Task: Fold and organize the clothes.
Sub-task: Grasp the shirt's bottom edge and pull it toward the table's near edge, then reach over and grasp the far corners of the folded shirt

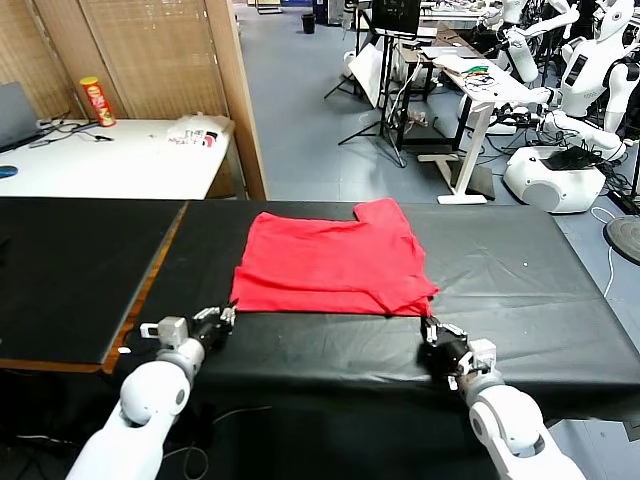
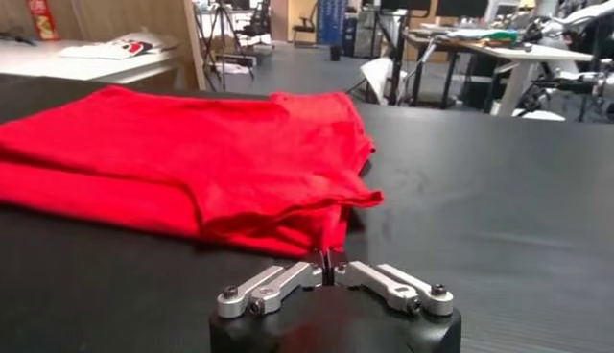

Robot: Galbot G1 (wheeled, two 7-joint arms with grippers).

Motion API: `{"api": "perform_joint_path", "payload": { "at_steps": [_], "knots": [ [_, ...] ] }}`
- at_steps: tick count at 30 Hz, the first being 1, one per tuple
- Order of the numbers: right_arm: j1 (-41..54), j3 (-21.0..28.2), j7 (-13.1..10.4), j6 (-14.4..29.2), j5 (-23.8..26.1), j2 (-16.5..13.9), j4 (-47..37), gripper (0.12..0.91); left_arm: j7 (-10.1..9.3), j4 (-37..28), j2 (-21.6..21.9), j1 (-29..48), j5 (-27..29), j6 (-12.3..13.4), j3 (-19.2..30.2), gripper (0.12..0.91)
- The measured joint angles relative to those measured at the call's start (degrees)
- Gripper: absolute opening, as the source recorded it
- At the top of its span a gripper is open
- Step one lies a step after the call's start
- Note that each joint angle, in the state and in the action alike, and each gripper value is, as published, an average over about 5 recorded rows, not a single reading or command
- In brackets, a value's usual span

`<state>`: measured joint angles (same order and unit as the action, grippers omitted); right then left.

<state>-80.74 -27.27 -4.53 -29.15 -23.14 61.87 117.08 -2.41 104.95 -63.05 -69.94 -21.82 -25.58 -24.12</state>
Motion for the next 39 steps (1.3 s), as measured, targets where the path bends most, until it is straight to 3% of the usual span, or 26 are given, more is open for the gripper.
{"api": "perform_joint_path", "payload": {
  "at_steps": [13,16,19,22,27,30,33,39],
  "knots": [
    [-11.4,-4.0,0.1,-1.7,0.4,0.4,7.5,0.132,-0.14,11.0,4.7,-11.8,1.3,-2.0,-3.4,0.127],
    [-12.3,-4.3,0.1,-2.9,0.7,0.4,8.6,0.208,-0.05,13.1,5.1,-14.8,1.0,-1.8,-4.3,0.127],
    [-13.4,-4.9,-0.2,-4.4,0.9,0.3,10.0,0.360,-0.17,14.6,4.8,-16.7,0.7,-2.0,-4.8,0.133],
    [-14.6,-5.8,-0.4,-5.7,0.8,0.0,11.9,0.528,-0.46,15.8,4.3,-17.8,0.5,-2.7,-5.1,0.221],
    [-16.0,-8.2,-0.4,-6.2,-2.1,-0.9,15.7,0.762,-1.51,18.2,4.1,-19.5,-0.3,-4.7,-5.7,0.501],
    [-15.3,-9.9,-0.4,-5.6,-5.1,-1.9,17.6,0.793,-1.96,19.7,4.2,-20.3,-1.3,-5.4,-6.6,0.663],
    [-12.4,-10.4,-1.3,-3.6,-7.9,-3.2,17.4,0.797,-2.29,21.3,4.3,-20.1,-3.5,-5.6,-8.1,0.769],
    [1.5,-6.9,-2.2,0.7,-10.1,-6.0,9.2,0.798,-4.39,21.3,5.2,-15.0,-9.9,-5.9,-9.2,0.797]
  ]
}}
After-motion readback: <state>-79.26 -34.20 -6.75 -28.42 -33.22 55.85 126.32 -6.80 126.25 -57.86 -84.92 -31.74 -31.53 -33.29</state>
